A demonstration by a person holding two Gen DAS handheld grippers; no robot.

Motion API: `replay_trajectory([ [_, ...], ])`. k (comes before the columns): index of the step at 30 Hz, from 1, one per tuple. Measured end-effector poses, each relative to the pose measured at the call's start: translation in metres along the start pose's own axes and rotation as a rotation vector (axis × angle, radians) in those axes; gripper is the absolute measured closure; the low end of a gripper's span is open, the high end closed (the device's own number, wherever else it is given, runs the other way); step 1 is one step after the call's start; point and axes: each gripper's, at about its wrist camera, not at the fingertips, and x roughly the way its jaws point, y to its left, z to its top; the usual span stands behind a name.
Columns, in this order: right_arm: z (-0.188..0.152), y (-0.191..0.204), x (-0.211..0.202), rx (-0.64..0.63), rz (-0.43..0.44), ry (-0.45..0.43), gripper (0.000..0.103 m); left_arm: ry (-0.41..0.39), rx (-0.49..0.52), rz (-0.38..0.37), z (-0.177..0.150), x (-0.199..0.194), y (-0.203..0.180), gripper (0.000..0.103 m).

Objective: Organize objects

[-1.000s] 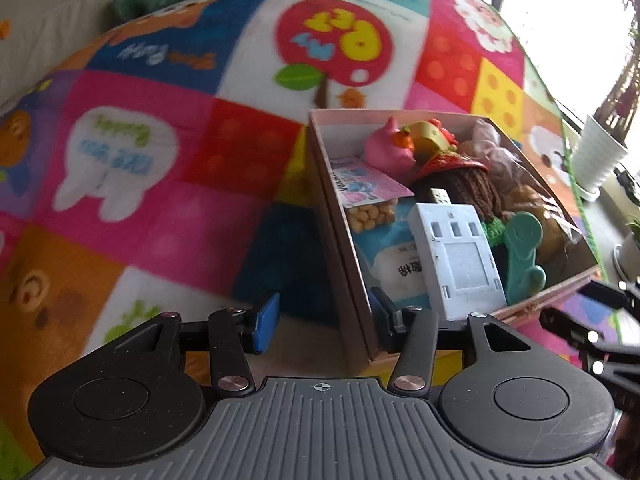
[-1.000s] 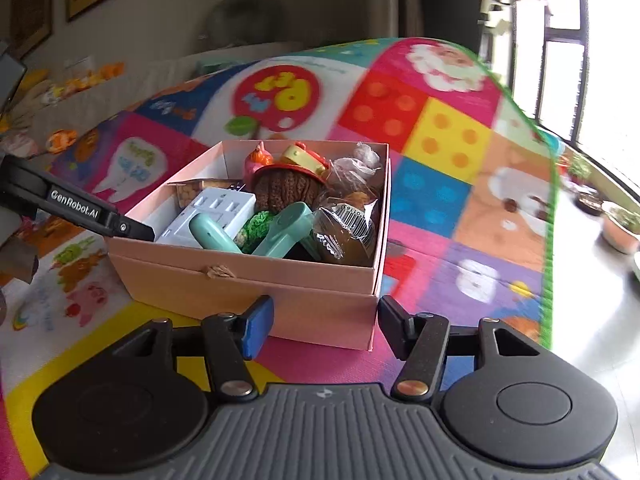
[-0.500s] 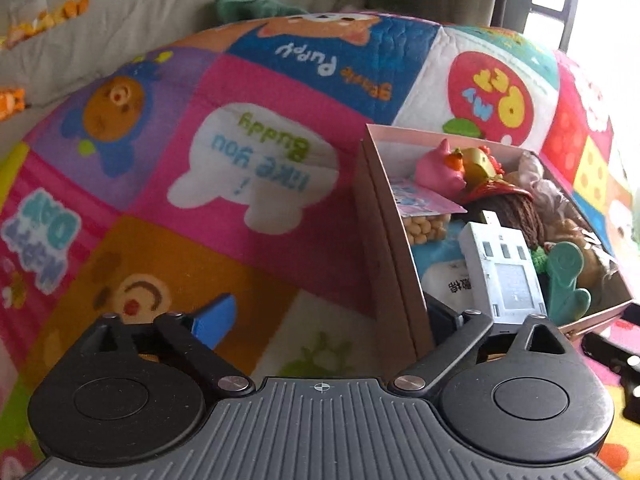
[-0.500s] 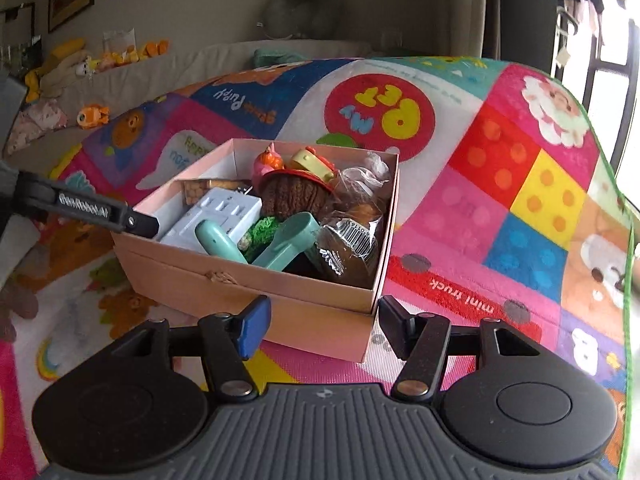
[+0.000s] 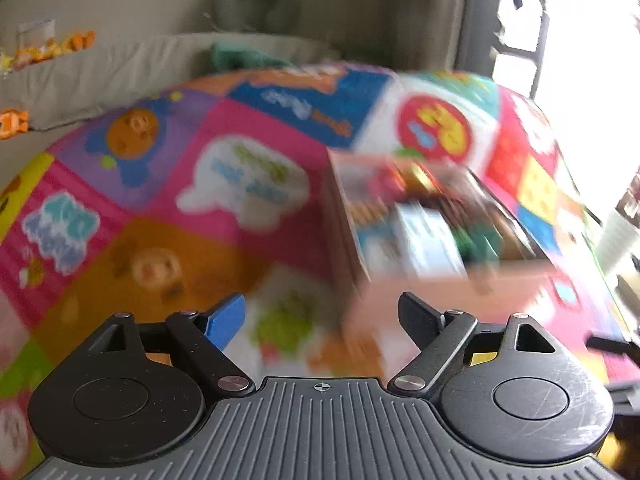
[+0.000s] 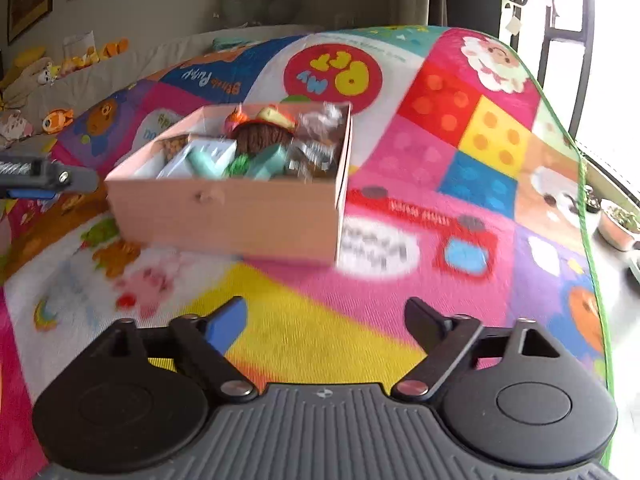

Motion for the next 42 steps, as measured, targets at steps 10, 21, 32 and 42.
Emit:
replay_trajectory([
  [10,-0.013,0.009,0.004,0.024,-0.017,0.089,0.000,0.026,0.100,0.109,-0.058,0.016,-0.046,0.009],
  [21,-0.013,0.007,0.015,0.074,-0.067,0.019,0.000,0.025,0.058,0.136,-0.055,0.024,-0.048,0.007],
  [32,-0.011,0.007,0.018,0.078,-0.071,0.013,0.000,0.028,0.040,0.165,-0.054,0.027,-0.054,0.006],
  [42,-0.011,0.006,0.019,0.076,-0.072,0.013,0.000,0.026,0.032,0.155,-0.054,0.027,-0.052,0.007],
])
